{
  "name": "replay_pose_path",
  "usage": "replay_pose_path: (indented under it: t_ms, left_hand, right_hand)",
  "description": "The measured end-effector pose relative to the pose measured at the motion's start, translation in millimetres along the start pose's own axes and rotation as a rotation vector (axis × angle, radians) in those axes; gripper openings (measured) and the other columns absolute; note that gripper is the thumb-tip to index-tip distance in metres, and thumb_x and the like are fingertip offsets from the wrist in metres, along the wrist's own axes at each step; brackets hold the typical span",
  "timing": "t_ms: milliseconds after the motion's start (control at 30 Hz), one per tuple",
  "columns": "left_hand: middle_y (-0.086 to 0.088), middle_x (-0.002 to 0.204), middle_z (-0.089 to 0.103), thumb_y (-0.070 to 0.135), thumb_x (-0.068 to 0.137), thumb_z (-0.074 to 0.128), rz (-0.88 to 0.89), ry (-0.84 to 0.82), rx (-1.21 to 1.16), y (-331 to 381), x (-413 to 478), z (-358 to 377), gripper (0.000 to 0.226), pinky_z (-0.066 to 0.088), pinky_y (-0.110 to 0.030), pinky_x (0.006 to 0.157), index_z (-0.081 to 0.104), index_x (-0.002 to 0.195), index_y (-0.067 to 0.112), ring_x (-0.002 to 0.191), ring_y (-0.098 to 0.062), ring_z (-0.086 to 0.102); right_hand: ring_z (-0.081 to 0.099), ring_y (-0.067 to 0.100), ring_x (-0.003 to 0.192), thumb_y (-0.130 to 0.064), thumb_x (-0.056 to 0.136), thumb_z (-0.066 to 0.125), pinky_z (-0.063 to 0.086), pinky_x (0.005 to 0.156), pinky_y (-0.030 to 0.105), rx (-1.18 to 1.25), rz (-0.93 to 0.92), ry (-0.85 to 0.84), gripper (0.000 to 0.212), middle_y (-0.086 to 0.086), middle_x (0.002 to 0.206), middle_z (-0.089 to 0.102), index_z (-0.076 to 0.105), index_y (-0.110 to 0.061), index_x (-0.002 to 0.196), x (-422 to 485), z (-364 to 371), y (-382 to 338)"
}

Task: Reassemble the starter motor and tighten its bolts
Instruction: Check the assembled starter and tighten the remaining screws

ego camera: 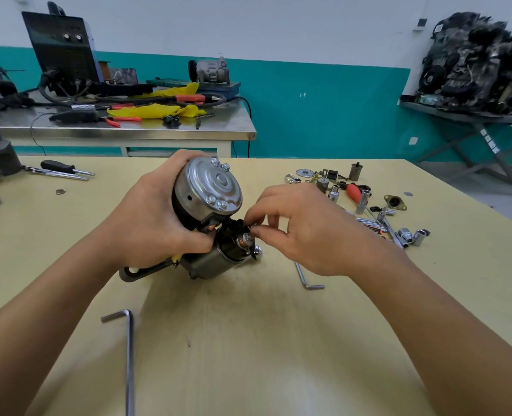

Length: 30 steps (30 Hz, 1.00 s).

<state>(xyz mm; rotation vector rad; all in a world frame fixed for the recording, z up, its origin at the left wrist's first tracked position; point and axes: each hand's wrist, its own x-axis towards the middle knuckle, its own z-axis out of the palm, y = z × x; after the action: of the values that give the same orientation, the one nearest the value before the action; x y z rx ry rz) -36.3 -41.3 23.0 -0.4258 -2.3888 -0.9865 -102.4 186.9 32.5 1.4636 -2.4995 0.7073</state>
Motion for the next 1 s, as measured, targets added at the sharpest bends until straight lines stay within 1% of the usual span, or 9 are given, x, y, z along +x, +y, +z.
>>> replay_pose_path:
  t_ms: [133,267,400,533,633,700,800,867,1000]
  left_hand:
    - [0.022,0.109,0.065,0.020,0.052,0.082,0.008,0.002,0.003,0,0,1,0.082,0.044,-0.004,0.081,0.052,0.127,0.032,0.102,0.000,0.065]
    - [0.022,0.111,0.065,0.027,0.052,0.082,0.006,-0.001,-0.007,3,0,1,0.082,0.045,-0.005,0.082,0.053,0.129,0.029,0.104,-0.002,0.065]
    - [0.023,0.110,0.065,0.016,0.052,0.083,0.008,0.006,0.022,4,0,1,0.082,0.044,-0.003,0.081,0.053,0.128,0.029,0.103,0.000,0.064]
    - [0.022,0.110,0.065,0.020,0.052,0.083,0.006,-0.004,0.017,4,-1,0,0.083,0.044,-0.004,0.081,0.052,0.128,0.030,0.103,-0.001,0.064]
    - [0.022,0.110,0.066,0.034,0.050,0.079,-0.017,-0.002,-0.001,5,-1,1,0.082,0.045,-0.005,0.081,0.052,0.127,0.033,0.102,-0.001,0.065]
    - [0.025,0.109,0.065,0.031,0.049,0.080,-0.021,0.013,0.022,5,-1,2,0.083,0.044,-0.003,0.079,0.051,0.127,0.033,0.101,0.003,0.064]
    - [0.026,0.108,0.064,0.022,0.050,0.082,-0.018,0.021,0.049,3,-2,3,0.083,0.043,-0.002,0.078,0.052,0.127,0.032,0.100,0.004,0.064]
    - [0.025,0.108,0.065,0.022,0.051,0.081,-0.022,0.022,0.044,3,-2,3,0.082,0.044,-0.002,0.078,0.052,0.127,0.031,0.099,0.003,0.064]
    - [0.026,0.107,0.065,0.026,0.050,0.080,-0.020,0.023,0.030,3,-2,3,0.083,0.044,-0.002,0.077,0.052,0.127,0.032,0.099,0.003,0.064]
  right_hand:
    - [0.062,0.018,0.084,-0.026,0.100,0.058,0.054,0.077,0.044,0.006,0.097,-0.004,0.019,0.001,0.093,0.070,0.072,-0.016,0.105,0,4,-5]
    - [0.063,0.022,0.076,-0.032,0.101,0.054,0.055,0.069,0.041,0.009,0.211,0.037,0.025,0.006,0.087,0.068,0.073,-0.015,0.100,2,9,-13]
    - [0.062,0.024,0.068,-0.039,0.100,0.055,0.053,0.058,0.039,0.000,0.299,0.020,0.033,0.007,0.079,0.067,0.074,-0.014,0.091,5,6,-17]
    - [0.067,0.025,0.067,-0.035,0.099,0.059,0.059,0.061,0.040,0.053,0.327,-0.037,0.029,0.006,0.074,0.070,0.076,-0.015,0.088,4,0,-16]
    - [0.060,0.023,0.057,-0.033,0.098,0.058,0.044,0.048,0.027,0.045,0.354,-0.076,0.034,0.011,0.071,0.069,0.075,-0.009,0.081,10,-1,-16]
    - [0.046,0.018,0.049,-0.033,0.097,0.058,0.034,0.043,0.024,0.071,0.414,-0.118,0.040,0.014,0.066,0.066,0.074,0.000,0.082,15,-4,-17]
    - [0.037,0.015,0.047,-0.032,0.093,0.061,0.029,0.044,0.024,0.192,0.535,-0.139,0.038,0.005,0.055,0.050,0.069,0.004,0.081,21,-6,-17]
    - [0.039,0.012,0.045,-0.029,0.092,0.060,0.029,0.042,0.022,0.297,0.588,-0.157,0.034,0.000,0.049,0.051,0.068,0.000,0.076,22,-5,-17]
    - [0.034,0.004,0.031,-0.040,0.095,0.058,0.030,0.040,0.023,0.241,0.527,-0.134,0.045,-0.008,0.038,0.052,0.071,-0.002,0.074,16,-6,-13]
